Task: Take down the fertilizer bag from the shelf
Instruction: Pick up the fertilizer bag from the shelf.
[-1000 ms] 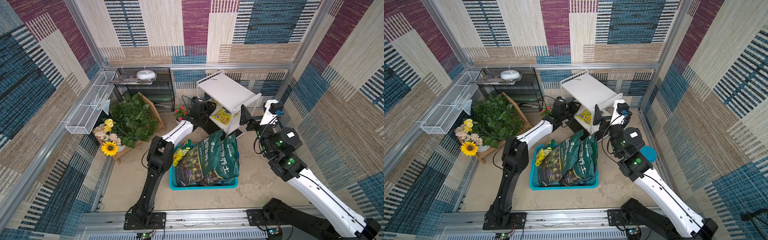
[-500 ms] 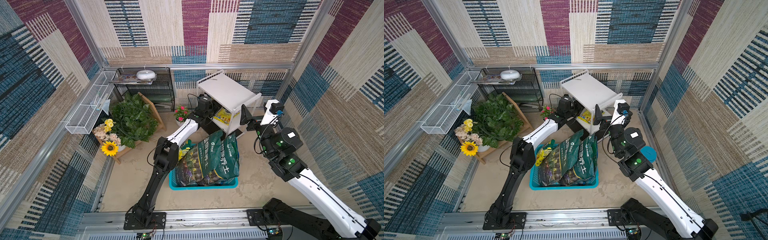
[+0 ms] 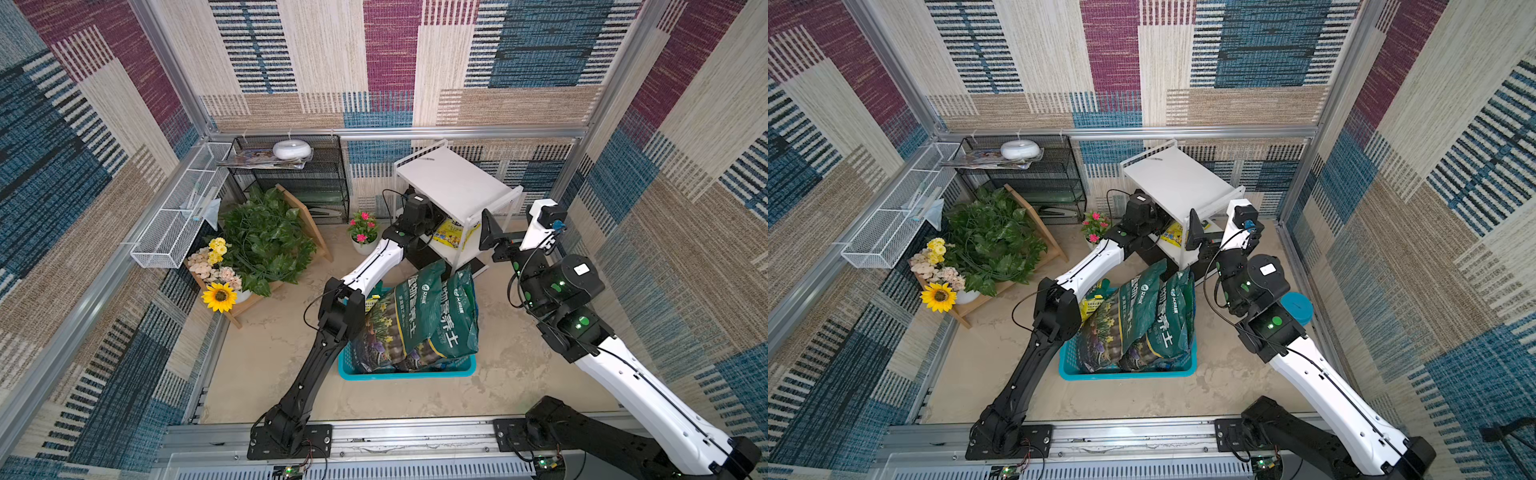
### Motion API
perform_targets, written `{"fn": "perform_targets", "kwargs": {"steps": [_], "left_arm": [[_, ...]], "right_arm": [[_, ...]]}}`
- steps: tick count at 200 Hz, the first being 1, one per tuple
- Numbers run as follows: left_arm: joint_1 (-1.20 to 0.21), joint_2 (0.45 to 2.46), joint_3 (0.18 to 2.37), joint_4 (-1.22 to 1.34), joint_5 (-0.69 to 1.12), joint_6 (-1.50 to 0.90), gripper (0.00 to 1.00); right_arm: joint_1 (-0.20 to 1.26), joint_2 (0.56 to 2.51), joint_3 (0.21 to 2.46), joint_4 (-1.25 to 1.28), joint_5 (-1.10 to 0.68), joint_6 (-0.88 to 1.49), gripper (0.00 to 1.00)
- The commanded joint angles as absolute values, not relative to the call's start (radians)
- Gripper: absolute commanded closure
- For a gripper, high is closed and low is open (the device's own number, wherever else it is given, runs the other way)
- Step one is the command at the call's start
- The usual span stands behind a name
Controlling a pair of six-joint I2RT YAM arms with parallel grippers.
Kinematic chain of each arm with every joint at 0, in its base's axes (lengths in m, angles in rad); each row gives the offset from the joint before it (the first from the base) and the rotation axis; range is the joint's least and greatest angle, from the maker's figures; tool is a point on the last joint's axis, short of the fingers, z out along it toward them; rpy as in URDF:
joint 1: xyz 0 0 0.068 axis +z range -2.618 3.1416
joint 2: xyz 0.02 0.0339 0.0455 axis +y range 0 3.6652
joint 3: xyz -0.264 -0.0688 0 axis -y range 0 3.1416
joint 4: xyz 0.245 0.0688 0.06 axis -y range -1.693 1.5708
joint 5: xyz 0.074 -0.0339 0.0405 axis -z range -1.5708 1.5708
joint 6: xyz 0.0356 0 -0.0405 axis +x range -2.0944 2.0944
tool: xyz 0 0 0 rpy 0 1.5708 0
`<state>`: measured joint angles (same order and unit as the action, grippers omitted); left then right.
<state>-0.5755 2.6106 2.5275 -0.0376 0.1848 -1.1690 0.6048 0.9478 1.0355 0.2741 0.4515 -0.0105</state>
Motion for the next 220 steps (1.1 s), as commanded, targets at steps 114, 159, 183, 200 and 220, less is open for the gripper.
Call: {"fn": "perform_targets", "kwargs": {"steps": [114,159,183,200,220], "left_arm": [[-0.523,2.150,2.006,0.073,0.142,-1.099,1.00],[-0.520,1.908,1.700,0.168,0.089,-1.079,1.00],[-0.519,1.769,1.560,0.175,0.074,-1.062,1.00],[-0.523,1.661,1.451,0.186,0.062,-1.056,1.00],[-0.531,1.509,1.305,0.178,0.031,-1.051,1.00]], "right_arm": [[0.599,0.954,1.038,0.275,0.436,0.002,0.00],[0.600,0.962,1.039,0.275,0.427,0.006,0.00],[0.600,0.962,1.039,0.275,0.423,0.008,0.00],[0.599,0.962,1.039,0.275,0.421,0.011,0.00],[0.599,0.960,1.035,0.275,0.423,0.011,0.00]]}}
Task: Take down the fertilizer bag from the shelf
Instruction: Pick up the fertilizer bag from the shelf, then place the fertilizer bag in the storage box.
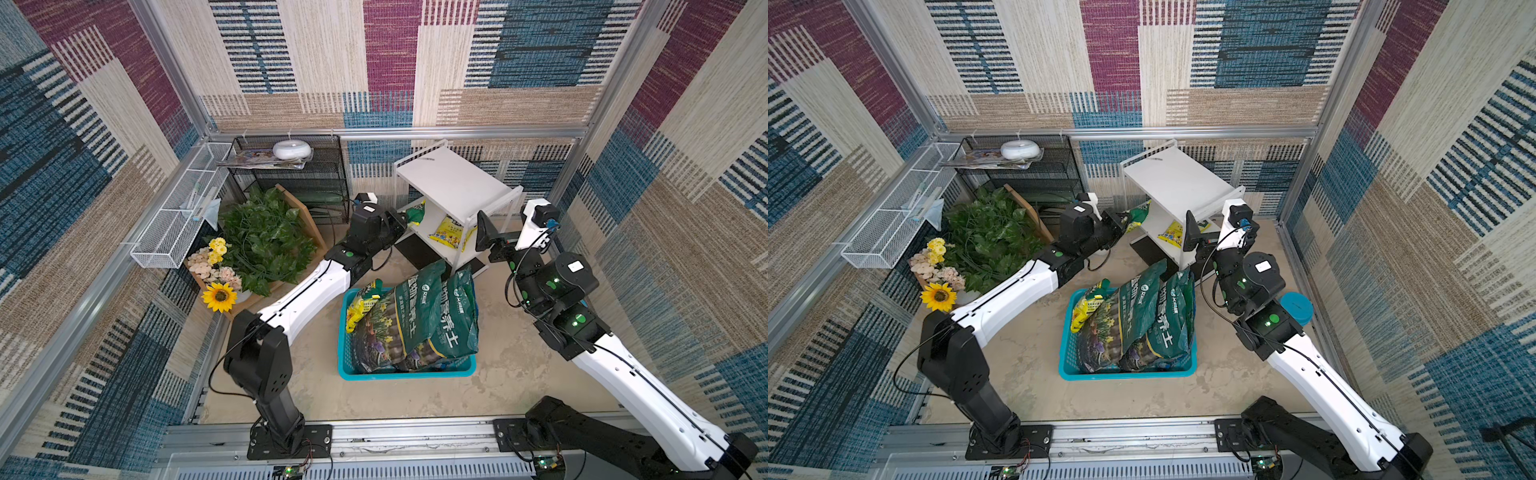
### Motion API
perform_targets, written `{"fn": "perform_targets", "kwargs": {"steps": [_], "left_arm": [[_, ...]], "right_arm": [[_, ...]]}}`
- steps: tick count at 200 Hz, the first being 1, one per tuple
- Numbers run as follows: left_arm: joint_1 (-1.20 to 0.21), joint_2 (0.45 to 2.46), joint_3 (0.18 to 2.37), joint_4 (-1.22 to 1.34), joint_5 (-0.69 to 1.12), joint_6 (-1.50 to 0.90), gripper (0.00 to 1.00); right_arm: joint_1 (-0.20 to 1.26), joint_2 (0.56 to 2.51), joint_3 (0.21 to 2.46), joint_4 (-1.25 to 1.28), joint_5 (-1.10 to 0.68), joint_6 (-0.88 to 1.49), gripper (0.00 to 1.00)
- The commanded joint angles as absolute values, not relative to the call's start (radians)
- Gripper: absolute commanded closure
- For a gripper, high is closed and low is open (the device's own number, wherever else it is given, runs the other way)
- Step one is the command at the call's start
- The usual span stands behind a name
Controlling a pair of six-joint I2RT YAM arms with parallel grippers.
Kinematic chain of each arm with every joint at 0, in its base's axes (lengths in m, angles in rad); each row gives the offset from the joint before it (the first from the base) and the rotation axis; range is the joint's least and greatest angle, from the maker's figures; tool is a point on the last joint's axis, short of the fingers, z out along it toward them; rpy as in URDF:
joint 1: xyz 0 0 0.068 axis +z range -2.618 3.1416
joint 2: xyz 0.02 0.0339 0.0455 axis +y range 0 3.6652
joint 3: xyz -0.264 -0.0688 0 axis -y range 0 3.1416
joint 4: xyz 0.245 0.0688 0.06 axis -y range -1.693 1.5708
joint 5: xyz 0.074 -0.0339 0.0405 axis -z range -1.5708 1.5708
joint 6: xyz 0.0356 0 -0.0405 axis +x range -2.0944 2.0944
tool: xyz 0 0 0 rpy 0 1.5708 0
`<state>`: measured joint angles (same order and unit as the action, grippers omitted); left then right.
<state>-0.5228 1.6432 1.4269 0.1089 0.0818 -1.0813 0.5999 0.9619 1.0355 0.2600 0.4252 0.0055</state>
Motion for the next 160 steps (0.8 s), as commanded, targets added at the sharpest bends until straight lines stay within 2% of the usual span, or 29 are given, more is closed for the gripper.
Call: {"fn": "perform_targets", "kwargs": {"steps": [1,45,80,117,160], "left_arm": [[-0.532,1.500,1.296,0.177,0.027,-1.050,1.00],[-0.611,1.072,0.920,0.127,-0.118,-1.007,1.00],[-0.675,0.810,0.742,0.091,-0.152,-1.029,1.00],[-0.750,0.670,0.602,0.088,-0.211,-1.098,1.00],[-0.879,0.616,0.478,0.091,-0.367,-1.193,1.00]], "right_arm": [[0.599,0.960,1.034,0.275,0.424,0.010,0.00],[0.597,0.962,1.034,0.275,0.405,0.021,0.00],[0.597,0.962,1.036,0.275,0.391,0.027,0.00],[0.597,0.940,1.025,0.275,0.390,0.032,0.00],[0.597,0.928,1.017,0.275,0.381,0.041,0.00]]}}
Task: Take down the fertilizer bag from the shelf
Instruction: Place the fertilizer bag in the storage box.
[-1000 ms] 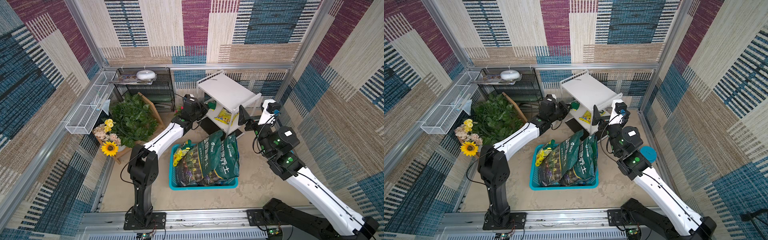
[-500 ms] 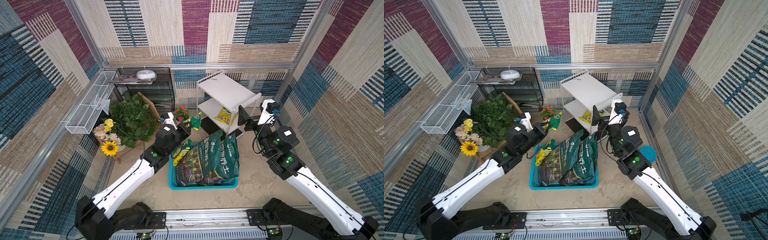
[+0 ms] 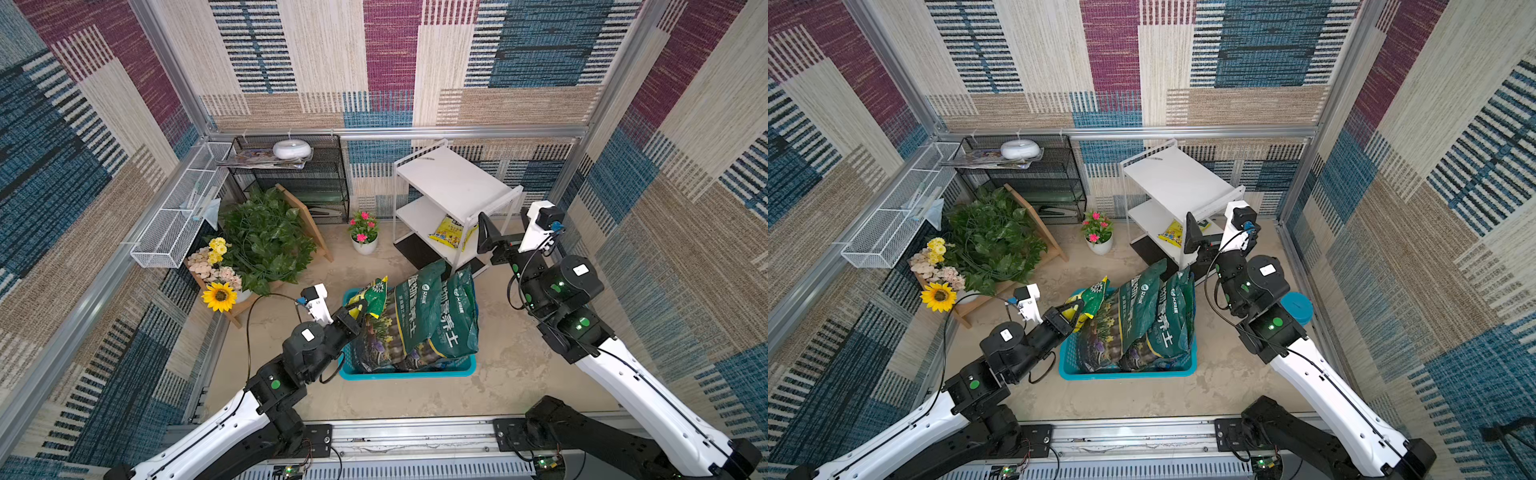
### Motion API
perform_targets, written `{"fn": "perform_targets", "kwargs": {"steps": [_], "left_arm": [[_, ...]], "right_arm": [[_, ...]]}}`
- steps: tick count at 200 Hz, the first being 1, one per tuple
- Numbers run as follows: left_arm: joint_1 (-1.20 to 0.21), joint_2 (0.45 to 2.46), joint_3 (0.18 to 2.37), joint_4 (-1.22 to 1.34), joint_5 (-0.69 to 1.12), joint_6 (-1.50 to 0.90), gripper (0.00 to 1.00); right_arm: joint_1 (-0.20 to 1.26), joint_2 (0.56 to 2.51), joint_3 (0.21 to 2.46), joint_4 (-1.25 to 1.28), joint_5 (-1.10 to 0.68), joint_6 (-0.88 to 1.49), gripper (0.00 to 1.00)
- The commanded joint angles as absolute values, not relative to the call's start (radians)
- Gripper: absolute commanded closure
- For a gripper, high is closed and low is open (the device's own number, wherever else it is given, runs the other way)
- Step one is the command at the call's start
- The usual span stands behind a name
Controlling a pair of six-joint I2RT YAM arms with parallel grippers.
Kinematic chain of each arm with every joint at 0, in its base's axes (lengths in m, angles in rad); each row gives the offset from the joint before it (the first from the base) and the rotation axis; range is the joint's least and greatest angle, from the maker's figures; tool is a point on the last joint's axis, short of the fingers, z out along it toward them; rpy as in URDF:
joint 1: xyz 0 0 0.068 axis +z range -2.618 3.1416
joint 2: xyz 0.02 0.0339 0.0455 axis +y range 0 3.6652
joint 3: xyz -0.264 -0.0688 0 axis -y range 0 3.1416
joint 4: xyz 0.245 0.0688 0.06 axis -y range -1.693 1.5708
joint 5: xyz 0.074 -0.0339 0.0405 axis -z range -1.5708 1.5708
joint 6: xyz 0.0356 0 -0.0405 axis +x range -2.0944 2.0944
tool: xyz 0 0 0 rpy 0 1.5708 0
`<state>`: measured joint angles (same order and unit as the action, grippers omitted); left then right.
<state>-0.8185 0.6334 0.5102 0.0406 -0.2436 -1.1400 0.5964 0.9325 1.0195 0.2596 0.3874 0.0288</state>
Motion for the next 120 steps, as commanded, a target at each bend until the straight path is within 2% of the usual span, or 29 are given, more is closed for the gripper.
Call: {"fn": "perform_targets", "kwargs": {"steps": [1,40,103,120], "left_arm": [[-0.883,0.615,0.476,0.091,-0.373,-1.194,1.00],[-0.993,0.618,0.391,0.158,-0.525,-1.225,1.00],[-1.015,0.791,0.271,0.480,-0.544,-1.246,1.00],[-1.016,0.804,0.264,0.490,-0.552,-1.261,1.00]], "right_arm": [[0.596,0.929,1.018,0.275,0.382,0.041,0.00],[0.597,0.914,1.007,0.245,0.370,0.052,0.00],[0.597,0.881,0.994,0.238,0.354,0.068,0.00],[0.597,0.879,0.994,0.236,0.350,0.068,0.00]]}}
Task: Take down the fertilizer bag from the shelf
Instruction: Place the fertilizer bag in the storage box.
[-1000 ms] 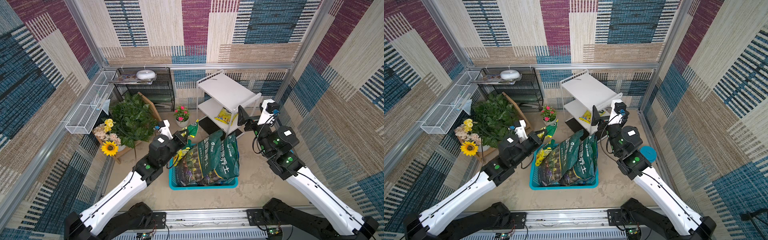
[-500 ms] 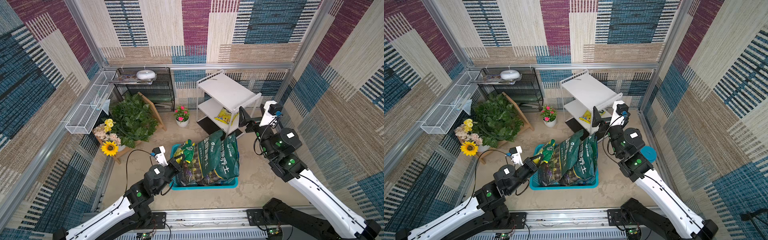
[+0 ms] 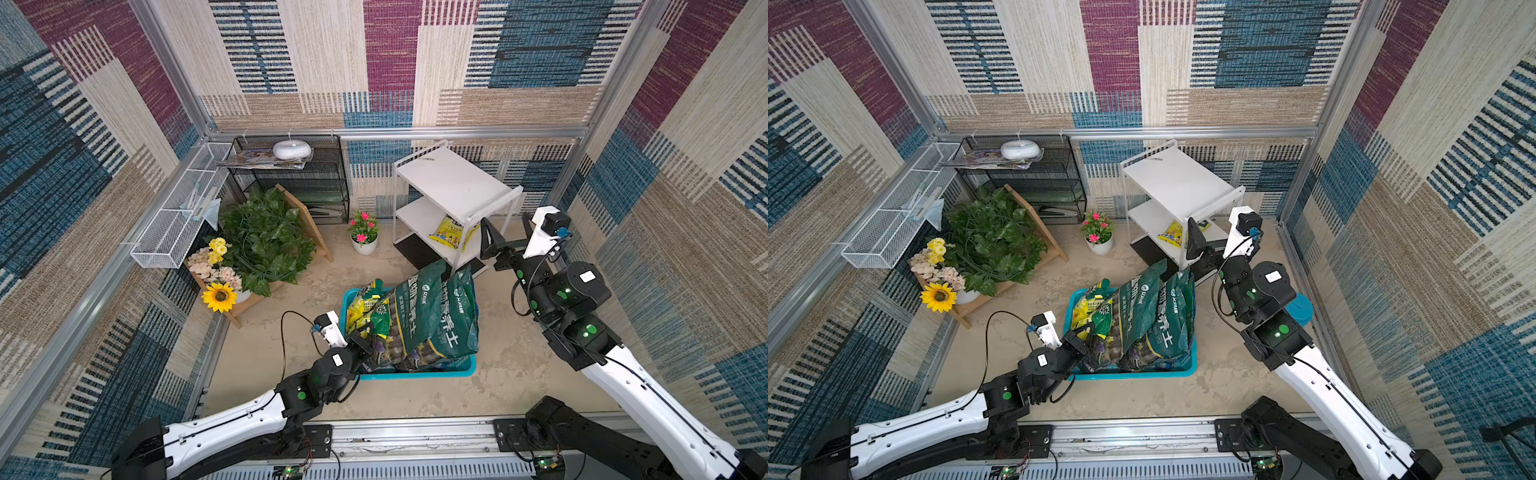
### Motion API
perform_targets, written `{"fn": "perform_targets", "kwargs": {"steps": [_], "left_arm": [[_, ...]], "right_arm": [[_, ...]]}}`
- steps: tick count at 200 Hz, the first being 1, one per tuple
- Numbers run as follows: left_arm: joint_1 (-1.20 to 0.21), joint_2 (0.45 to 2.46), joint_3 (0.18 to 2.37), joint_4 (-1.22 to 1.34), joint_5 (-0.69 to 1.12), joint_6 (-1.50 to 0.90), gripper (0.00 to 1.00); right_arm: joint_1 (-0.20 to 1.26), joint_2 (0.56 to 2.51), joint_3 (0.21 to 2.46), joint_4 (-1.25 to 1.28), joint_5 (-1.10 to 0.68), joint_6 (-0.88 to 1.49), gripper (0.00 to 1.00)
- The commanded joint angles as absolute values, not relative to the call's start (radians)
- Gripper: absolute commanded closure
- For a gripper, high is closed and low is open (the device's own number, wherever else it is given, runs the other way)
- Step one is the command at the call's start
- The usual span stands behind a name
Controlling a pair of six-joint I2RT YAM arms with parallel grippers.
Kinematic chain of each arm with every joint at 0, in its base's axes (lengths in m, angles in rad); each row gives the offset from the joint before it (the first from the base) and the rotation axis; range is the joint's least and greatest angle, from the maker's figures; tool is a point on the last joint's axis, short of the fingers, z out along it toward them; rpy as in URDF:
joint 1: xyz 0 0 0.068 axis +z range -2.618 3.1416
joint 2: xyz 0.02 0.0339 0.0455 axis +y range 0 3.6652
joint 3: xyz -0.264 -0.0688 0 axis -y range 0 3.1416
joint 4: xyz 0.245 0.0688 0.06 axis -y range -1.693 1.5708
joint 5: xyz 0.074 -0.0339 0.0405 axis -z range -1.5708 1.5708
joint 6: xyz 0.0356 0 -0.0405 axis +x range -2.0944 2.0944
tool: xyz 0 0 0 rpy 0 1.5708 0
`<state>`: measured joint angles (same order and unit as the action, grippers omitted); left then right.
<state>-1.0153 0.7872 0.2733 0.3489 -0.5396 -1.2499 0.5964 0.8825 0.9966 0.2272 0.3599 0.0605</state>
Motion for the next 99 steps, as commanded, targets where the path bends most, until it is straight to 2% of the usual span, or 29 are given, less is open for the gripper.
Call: {"fn": "perform_targets", "kwargs": {"steps": [1,25,46,56,81,99], "left_arm": [[-1.017,0.805,0.264,0.489,-0.553,-1.263,1.00],[-1.025,0.803,0.261,0.458,-0.555,-1.302,1.00],[-1.049,0.772,0.277,0.418,-0.562,-1.307,0.83],[-1.063,0.750,0.298,0.377,-0.570,-1.297,0.79],[-1.086,0.712,0.353,0.269,-0.576,-1.293,0.58],[-1.088,0.690,0.409,0.168,-0.573,-1.278,0.56]], "right_arm": [[0.596,0.880,0.995,0.237,0.350,0.069,0.00],[0.596,0.880,0.993,0.236,0.345,0.071,0.00],[0.597,0.882,0.994,0.236,0.341,0.073,0.00],[0.596,0.882,0.993,0.236,0.339,0.074,0.00],[0.597,0.879,0.993,0.235,0.339,0.075,0.00],[0.596,0.877,0.993,0.235,0.341,0.073,0.00]]}}
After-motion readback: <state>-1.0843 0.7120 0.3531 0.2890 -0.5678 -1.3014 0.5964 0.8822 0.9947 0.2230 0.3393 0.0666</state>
